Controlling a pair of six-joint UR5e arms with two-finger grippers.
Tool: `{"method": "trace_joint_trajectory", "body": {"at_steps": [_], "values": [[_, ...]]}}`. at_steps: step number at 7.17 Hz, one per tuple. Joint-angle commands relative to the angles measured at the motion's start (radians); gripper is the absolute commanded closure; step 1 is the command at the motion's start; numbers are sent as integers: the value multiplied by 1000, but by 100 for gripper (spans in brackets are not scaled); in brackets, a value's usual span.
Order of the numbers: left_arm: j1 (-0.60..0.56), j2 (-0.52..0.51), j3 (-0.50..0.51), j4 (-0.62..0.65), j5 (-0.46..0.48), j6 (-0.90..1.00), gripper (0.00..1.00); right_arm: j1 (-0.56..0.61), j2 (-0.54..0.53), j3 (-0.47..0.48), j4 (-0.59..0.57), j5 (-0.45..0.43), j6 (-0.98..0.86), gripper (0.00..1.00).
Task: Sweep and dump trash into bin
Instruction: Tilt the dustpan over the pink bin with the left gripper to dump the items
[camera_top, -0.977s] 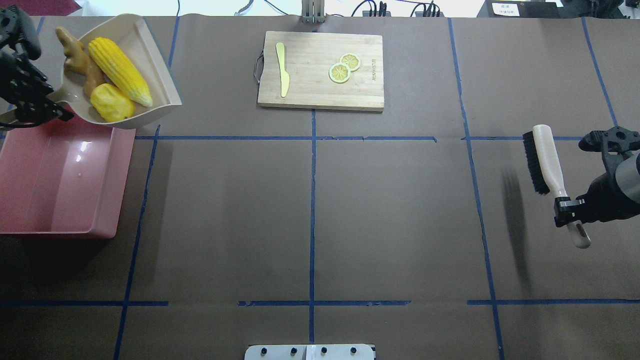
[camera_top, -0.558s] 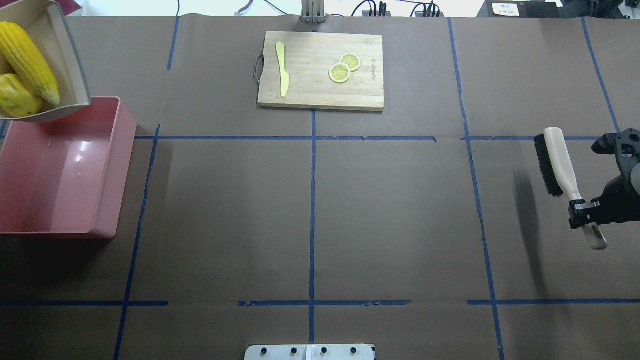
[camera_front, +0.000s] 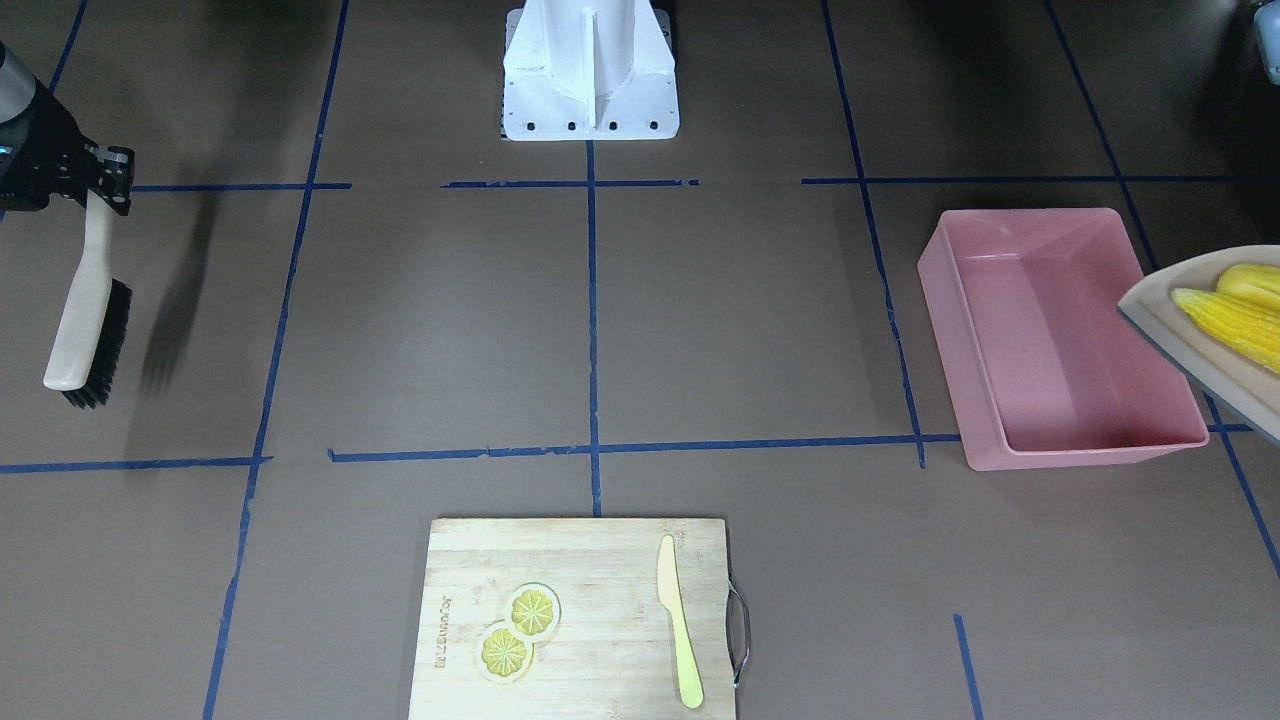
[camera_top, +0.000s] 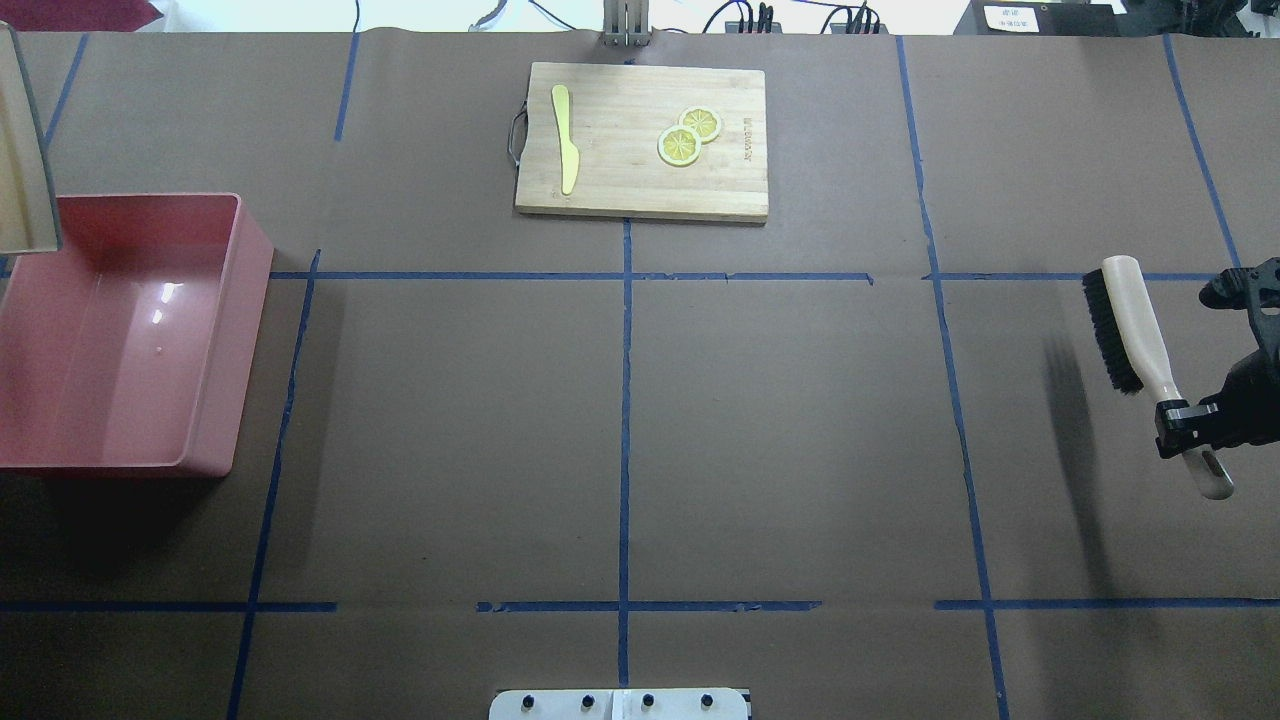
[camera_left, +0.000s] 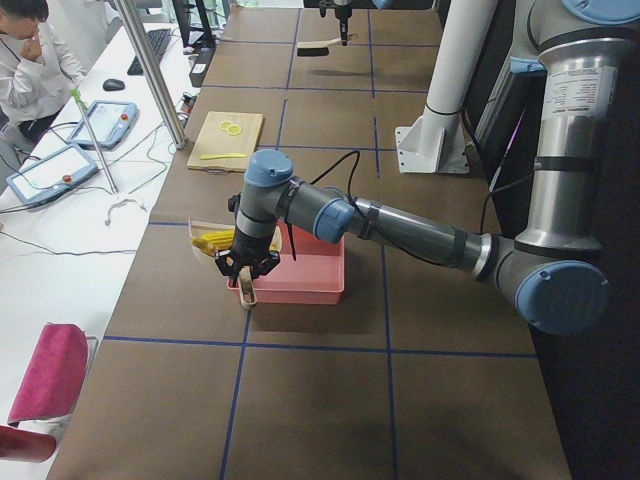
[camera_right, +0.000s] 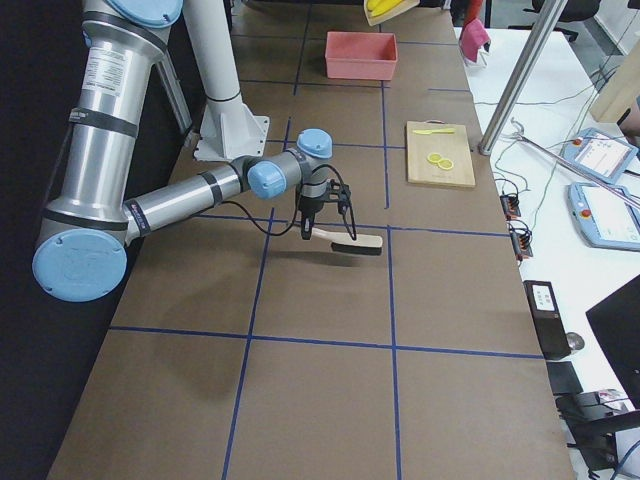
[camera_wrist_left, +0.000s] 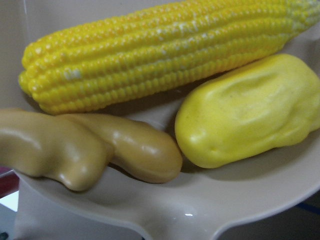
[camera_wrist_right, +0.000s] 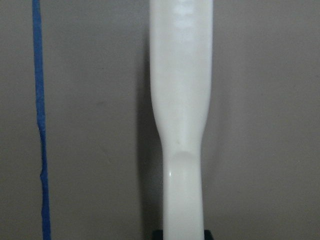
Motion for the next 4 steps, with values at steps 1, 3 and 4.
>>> {"method": "trace_joint_trajectory", "body": {"at_steps": [1, 3, 4], "values": [[86, -17, -15, 2, 183, 85, 92, 6, 0, -1, -1, 6, -1, 99], [126, -40, -15, 17, 288, 189, 92, 6, 0, -4, -1, 38, 2, 99], [126, -60, -16, 34, 330, 238, 92, 6, 0, -5, -1, 41, 2, 99]]}}
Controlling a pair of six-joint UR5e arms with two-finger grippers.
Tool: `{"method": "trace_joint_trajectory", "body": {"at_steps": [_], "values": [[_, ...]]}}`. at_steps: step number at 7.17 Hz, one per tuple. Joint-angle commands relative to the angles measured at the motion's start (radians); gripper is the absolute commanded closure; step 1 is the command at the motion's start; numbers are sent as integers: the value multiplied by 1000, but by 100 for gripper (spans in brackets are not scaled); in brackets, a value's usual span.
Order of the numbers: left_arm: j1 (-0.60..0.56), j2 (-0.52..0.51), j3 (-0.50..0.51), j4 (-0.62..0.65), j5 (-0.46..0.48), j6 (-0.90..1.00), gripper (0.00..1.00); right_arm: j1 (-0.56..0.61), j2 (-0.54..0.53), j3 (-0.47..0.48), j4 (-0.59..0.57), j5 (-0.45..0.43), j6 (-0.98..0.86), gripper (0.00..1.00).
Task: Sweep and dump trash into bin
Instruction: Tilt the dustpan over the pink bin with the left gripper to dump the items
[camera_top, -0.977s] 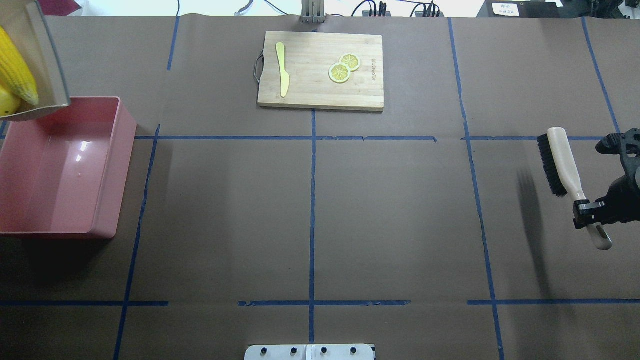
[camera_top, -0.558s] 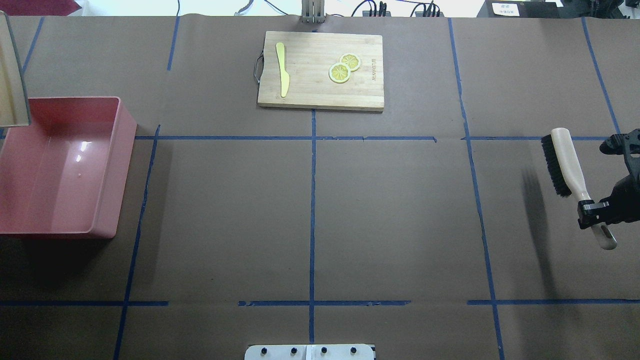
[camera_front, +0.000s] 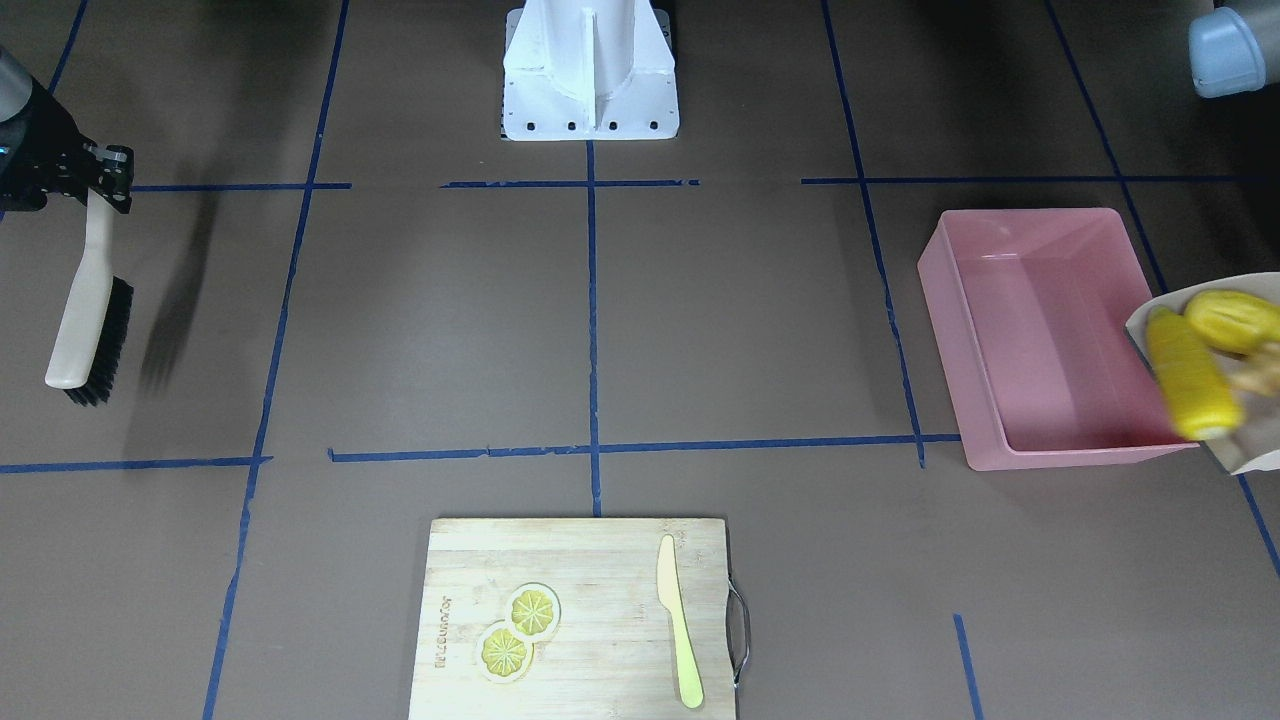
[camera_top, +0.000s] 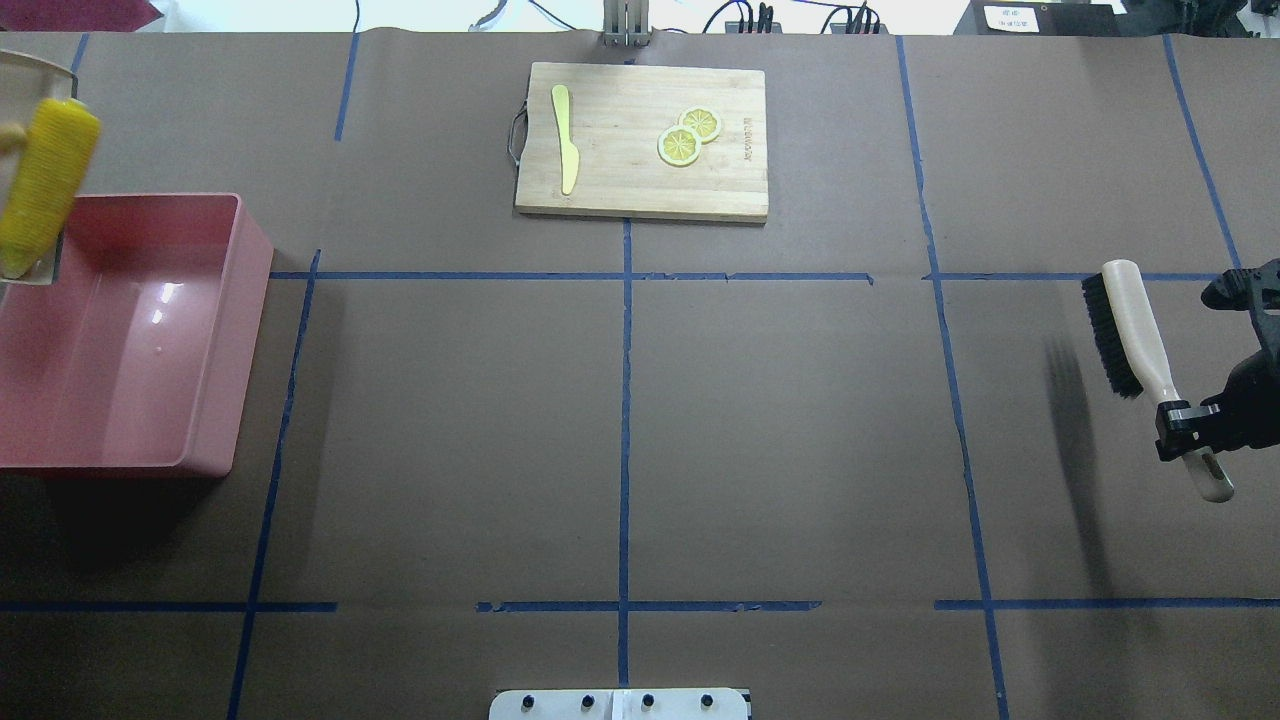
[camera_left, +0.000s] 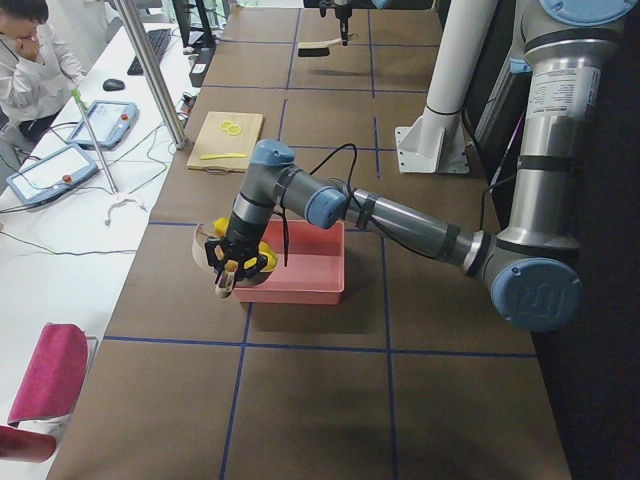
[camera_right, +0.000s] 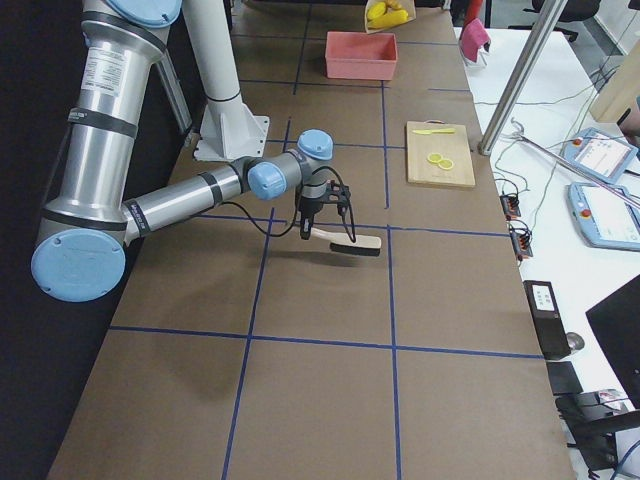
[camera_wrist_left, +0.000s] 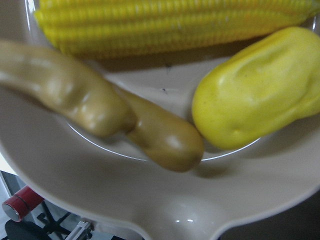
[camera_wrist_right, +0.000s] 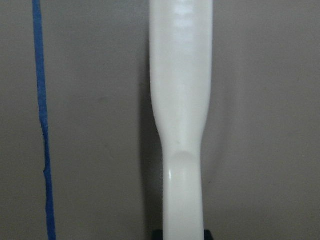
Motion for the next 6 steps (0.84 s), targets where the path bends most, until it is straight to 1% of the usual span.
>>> {"method": "trace_joint_trajectory", "body": {"at_steps": [1, 3, 4, 5, 6], "values": [[11, -30, -6, 26, 98, 90, 92, 0, 1, -1, 0, 10, 4, 98], [11, -33, -4, 29, 91, 94, 92, 0, 3, -3, 0, 8, 7, 98], [11, -35, -3, 39, 50, 80, 92, 0, 5, -7, 1, 5, 7, 98], [8, -68, -6, 82, -58, 45, 92, 5, 6, -6, 3, 4, 5, 98], [8, -93, -27, 134, -193, -86, 92, 5, 9, -7, 3, 1, 10, 97]]}}
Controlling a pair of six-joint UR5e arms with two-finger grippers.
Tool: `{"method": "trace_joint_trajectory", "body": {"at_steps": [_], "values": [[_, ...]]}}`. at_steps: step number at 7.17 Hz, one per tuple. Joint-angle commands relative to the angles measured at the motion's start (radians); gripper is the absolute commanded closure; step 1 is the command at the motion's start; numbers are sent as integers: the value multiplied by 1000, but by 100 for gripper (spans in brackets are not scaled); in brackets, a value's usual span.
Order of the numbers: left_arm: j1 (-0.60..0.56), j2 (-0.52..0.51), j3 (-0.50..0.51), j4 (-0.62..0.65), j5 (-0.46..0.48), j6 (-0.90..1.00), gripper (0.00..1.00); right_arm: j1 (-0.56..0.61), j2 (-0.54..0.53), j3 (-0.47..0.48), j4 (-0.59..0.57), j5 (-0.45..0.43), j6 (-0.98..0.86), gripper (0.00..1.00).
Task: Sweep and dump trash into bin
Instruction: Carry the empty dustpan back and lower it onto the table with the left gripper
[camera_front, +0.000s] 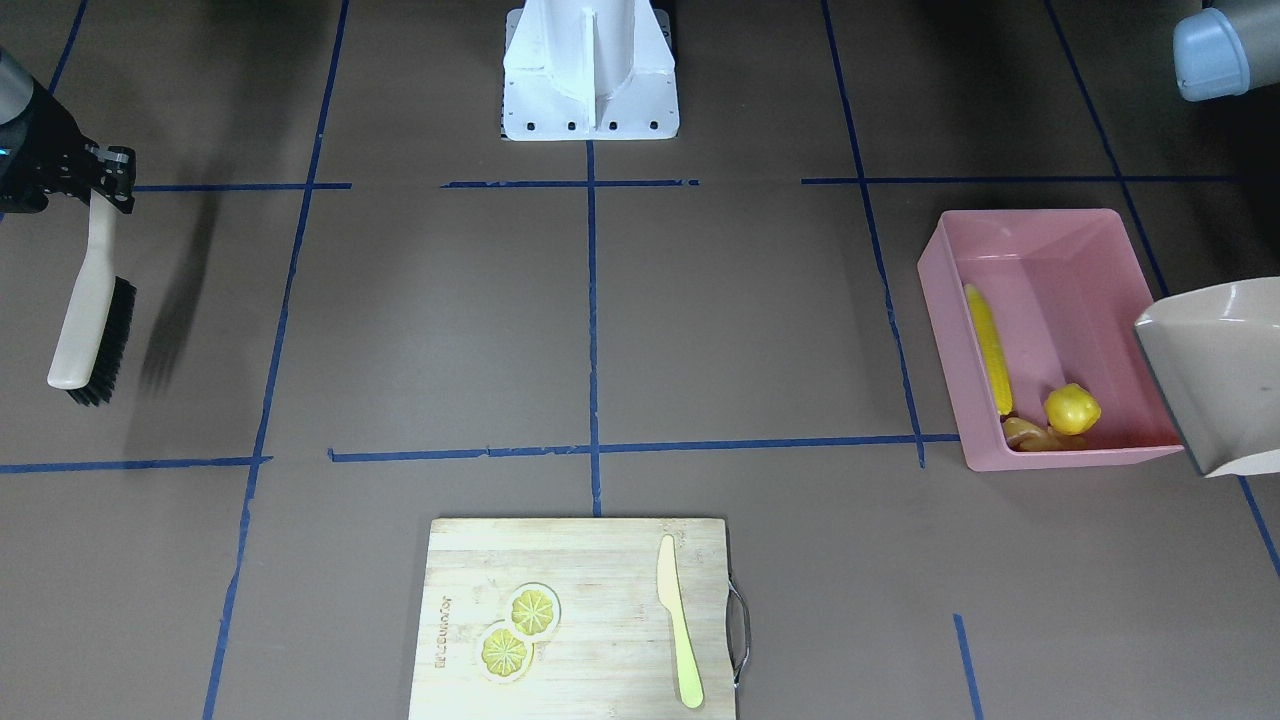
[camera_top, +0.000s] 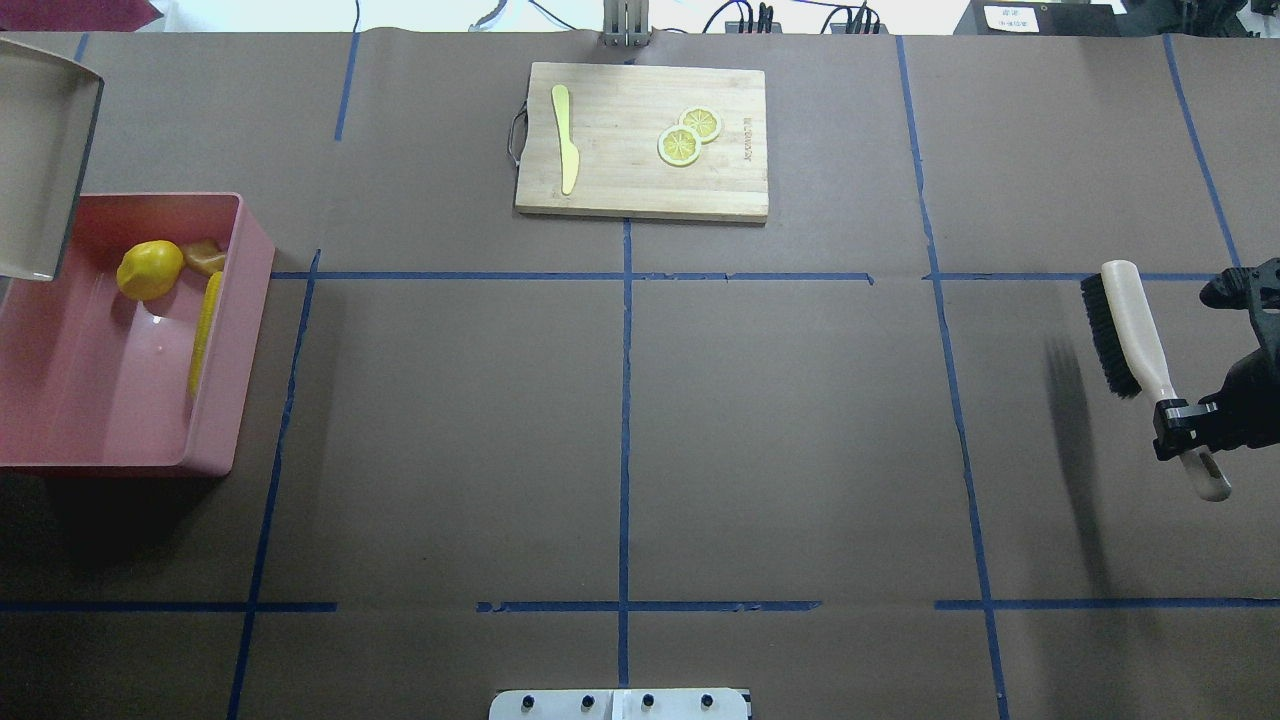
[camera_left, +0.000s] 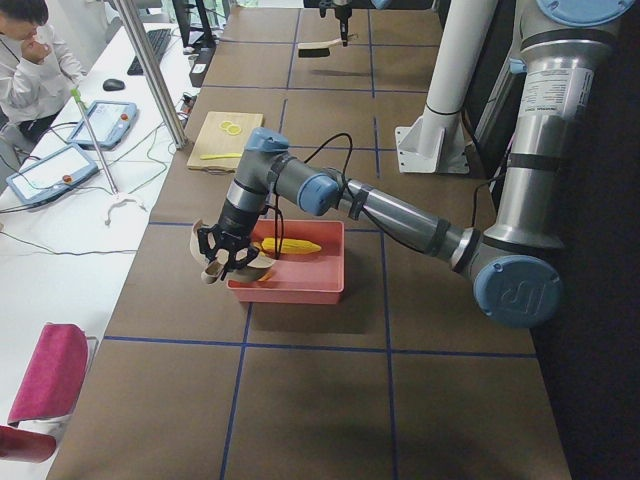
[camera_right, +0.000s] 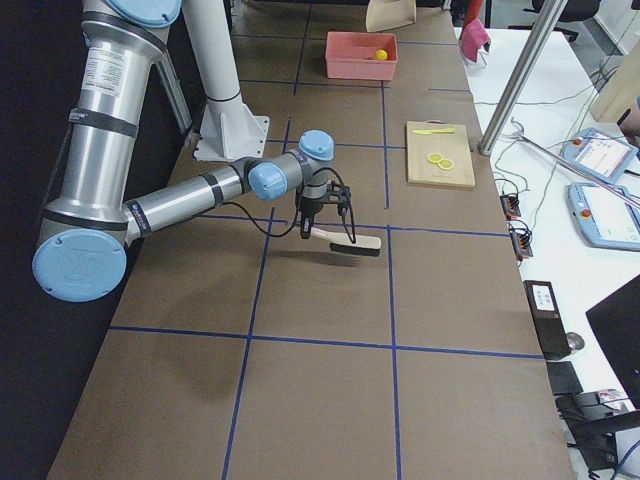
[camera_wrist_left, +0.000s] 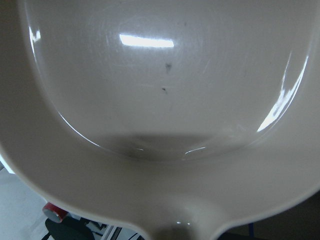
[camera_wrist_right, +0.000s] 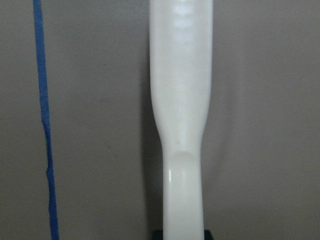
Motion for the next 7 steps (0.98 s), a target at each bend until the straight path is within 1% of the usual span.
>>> {"method": "trace_joint_trajectory", "body": {"at_steps": [1, 2, 3, 4, 5, 6, 7], "values": [[0, -53, -29, 61, -312, -253, 92, 2, 5, -1, 1, -3, 6, 97], [16, -103, -36, 60, -401, -397, 92, 0, 6, 0, 2, -3, 8, 97], [114, -165, -48, 61, -398, -469, 91, 1, 6, 2, 2, -3, 9, 97], [258, -215, -34, 66, -386, -498, 91, 0, 6, 2, 2, -3, 9, 97], [387, -267, -27, 124, -300, -523, 90, 0, 6, -1, 2, -3, 9, 97], [463, -339, 13, 182, -241, -523, 90, 0, 6, -6, 2, -5, 8, 97], [517, -383, 71, 183, -236, -531, 90, 0, 6, -10, 2, -6, 8, 97]]}}
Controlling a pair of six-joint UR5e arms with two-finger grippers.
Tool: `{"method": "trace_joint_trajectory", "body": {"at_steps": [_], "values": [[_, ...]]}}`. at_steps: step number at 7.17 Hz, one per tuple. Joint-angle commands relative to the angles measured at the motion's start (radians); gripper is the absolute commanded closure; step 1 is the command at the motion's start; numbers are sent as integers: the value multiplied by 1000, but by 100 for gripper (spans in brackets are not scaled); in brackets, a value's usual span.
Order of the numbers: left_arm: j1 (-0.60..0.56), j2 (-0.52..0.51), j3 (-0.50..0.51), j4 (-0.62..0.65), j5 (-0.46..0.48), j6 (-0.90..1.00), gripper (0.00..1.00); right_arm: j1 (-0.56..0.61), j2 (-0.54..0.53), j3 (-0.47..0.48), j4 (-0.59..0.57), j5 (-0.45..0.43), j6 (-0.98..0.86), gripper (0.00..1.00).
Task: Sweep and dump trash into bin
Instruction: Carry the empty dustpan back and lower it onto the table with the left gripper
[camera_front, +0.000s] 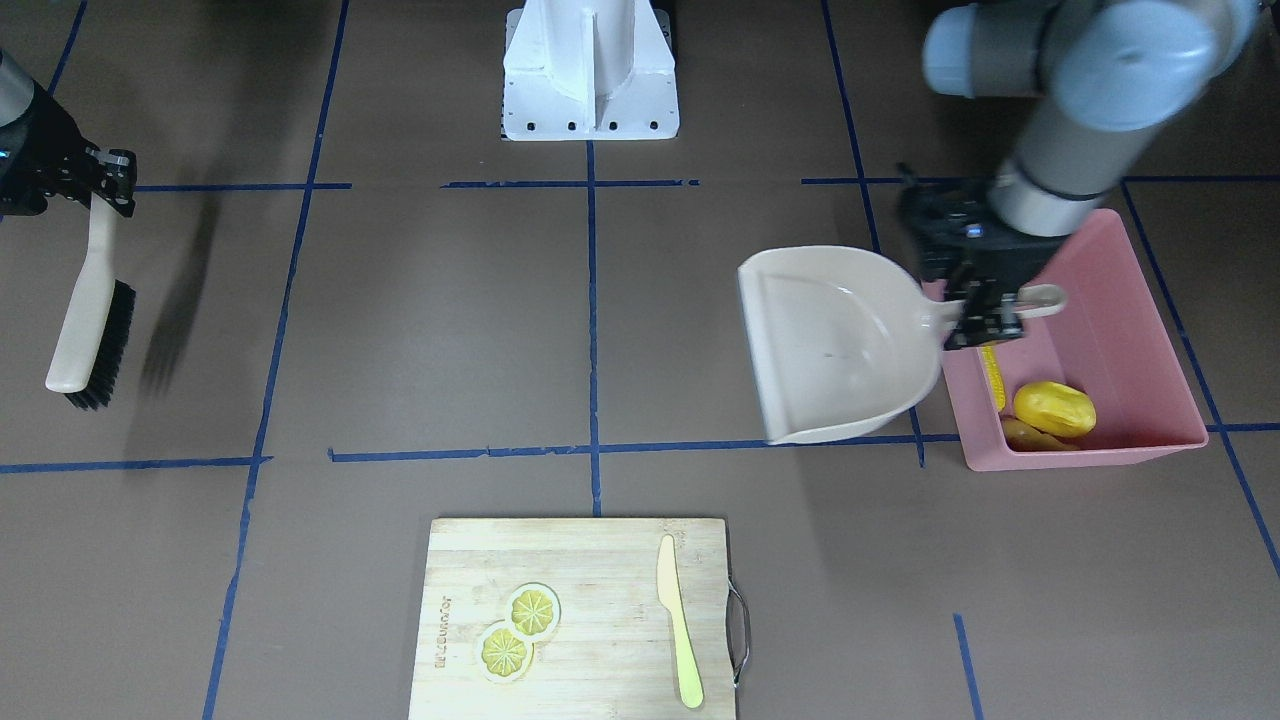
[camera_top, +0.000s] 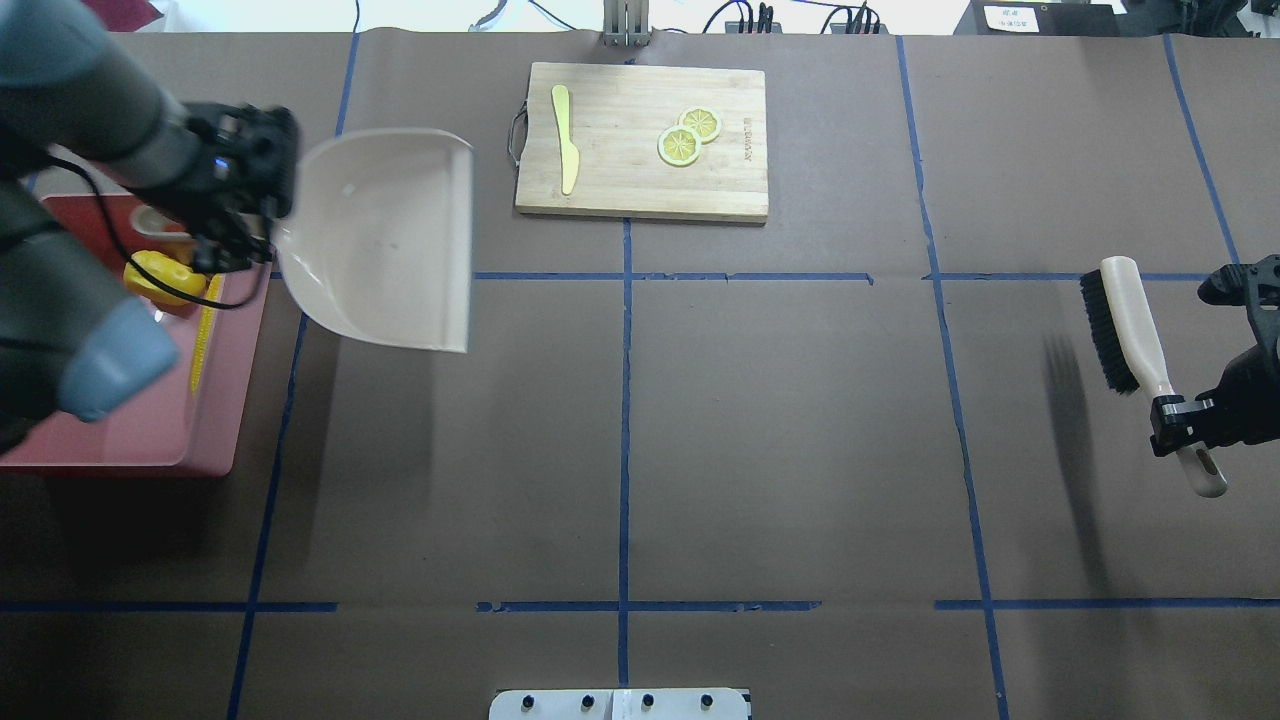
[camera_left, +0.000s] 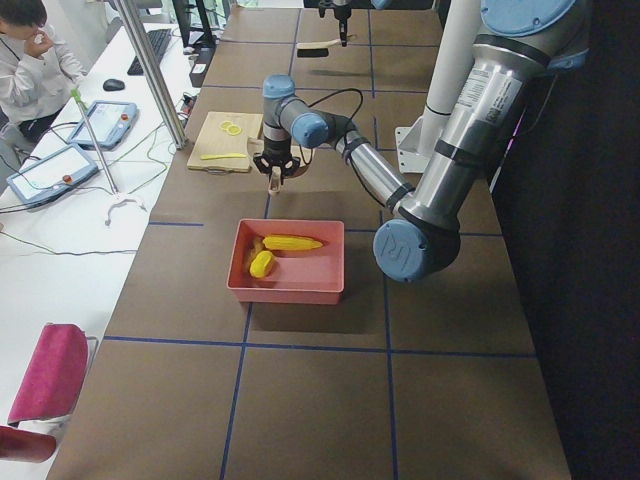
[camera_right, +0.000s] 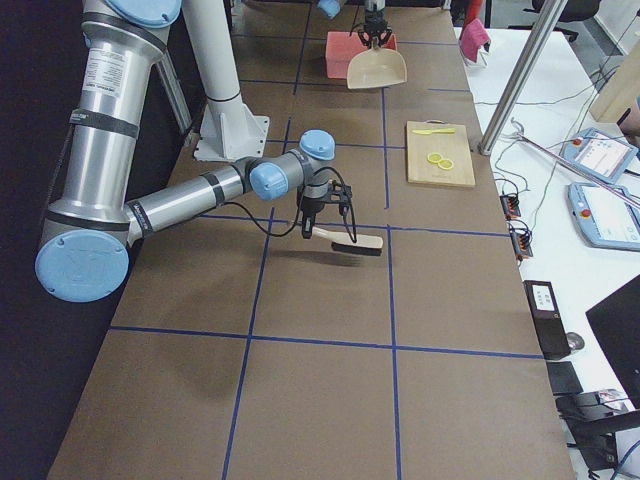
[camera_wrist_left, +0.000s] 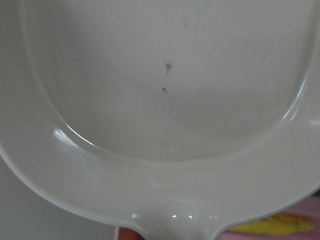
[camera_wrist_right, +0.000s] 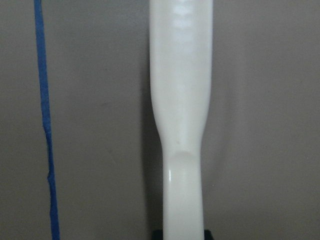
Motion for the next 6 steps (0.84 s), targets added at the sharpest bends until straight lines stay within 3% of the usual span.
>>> {"method": "trace_joint_trajectory", "body": {"at_steps": [1, 2, 6], "values": [[114, -111, 120, 22, 30, -23, 90, 0, 0, -5, -2, -2, 1, 97], [128, -169, 186, 20, 33, -23, 89, 0, 0, -5, 0, -2, 1, 97], [207, -156, 179, 28, 49, -155, 86, 0, 2, -10, 8, -5, 26, 97]]}}
